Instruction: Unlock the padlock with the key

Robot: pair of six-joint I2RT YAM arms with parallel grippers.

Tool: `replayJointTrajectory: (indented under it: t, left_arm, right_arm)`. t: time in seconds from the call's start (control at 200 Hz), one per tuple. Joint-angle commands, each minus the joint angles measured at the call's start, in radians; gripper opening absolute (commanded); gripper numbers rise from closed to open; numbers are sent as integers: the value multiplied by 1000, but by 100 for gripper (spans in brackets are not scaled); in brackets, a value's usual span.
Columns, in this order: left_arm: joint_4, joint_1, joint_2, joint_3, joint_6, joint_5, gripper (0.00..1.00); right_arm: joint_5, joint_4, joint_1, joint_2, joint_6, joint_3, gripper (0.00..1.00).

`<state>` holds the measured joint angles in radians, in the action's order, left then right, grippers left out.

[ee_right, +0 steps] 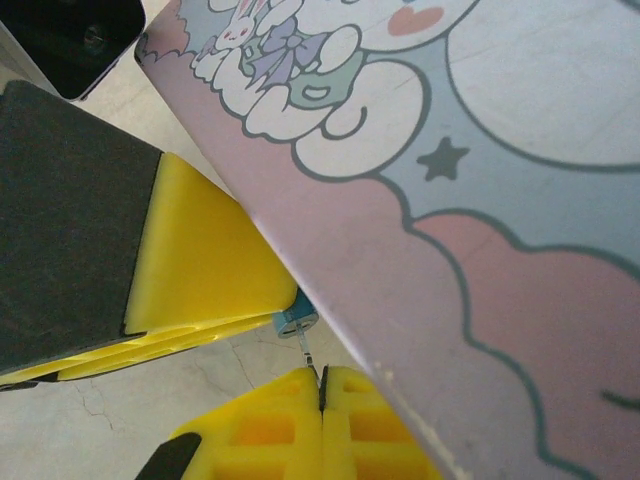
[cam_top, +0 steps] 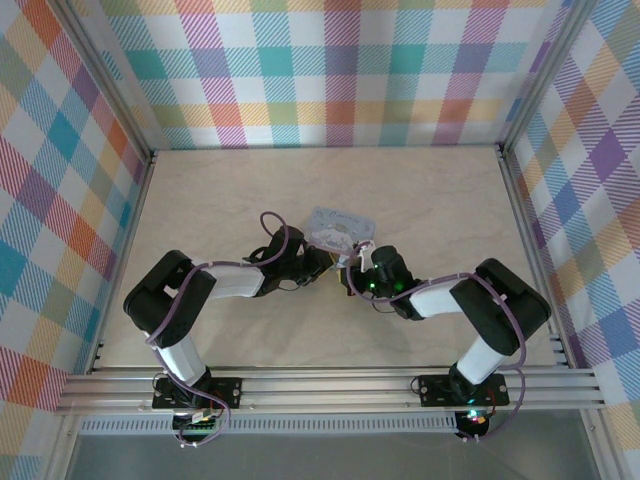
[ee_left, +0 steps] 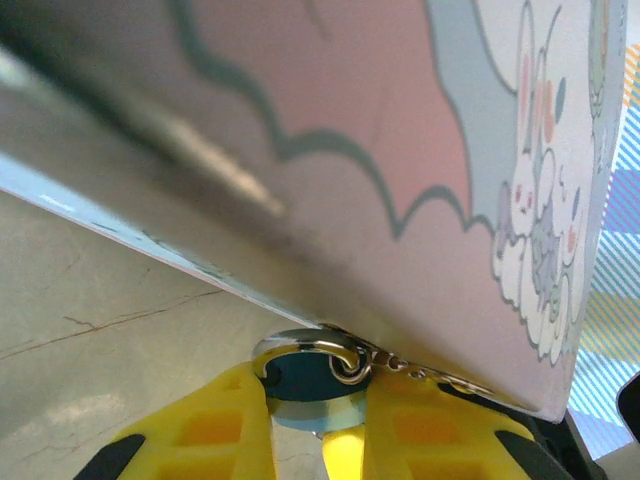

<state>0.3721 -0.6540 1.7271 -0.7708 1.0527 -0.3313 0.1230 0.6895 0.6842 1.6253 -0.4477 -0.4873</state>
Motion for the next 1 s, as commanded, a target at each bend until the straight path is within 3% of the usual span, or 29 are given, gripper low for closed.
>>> replayJointTrajectory:
  t: [0.0,0.66,0.995]
  left_arm:
    - [-10,-61,28,-26,30,-107,20]
    - [-24,-62,65,-45,18,-96,21]
    - [-39,-61,56,-46,18,-52,26]
  right_arm:
    - [99,173,14,-65,28,-98,0]
    - [76,144,20,-56,38,-139,0]
    - [38,150,20,-15,29,-79,0]
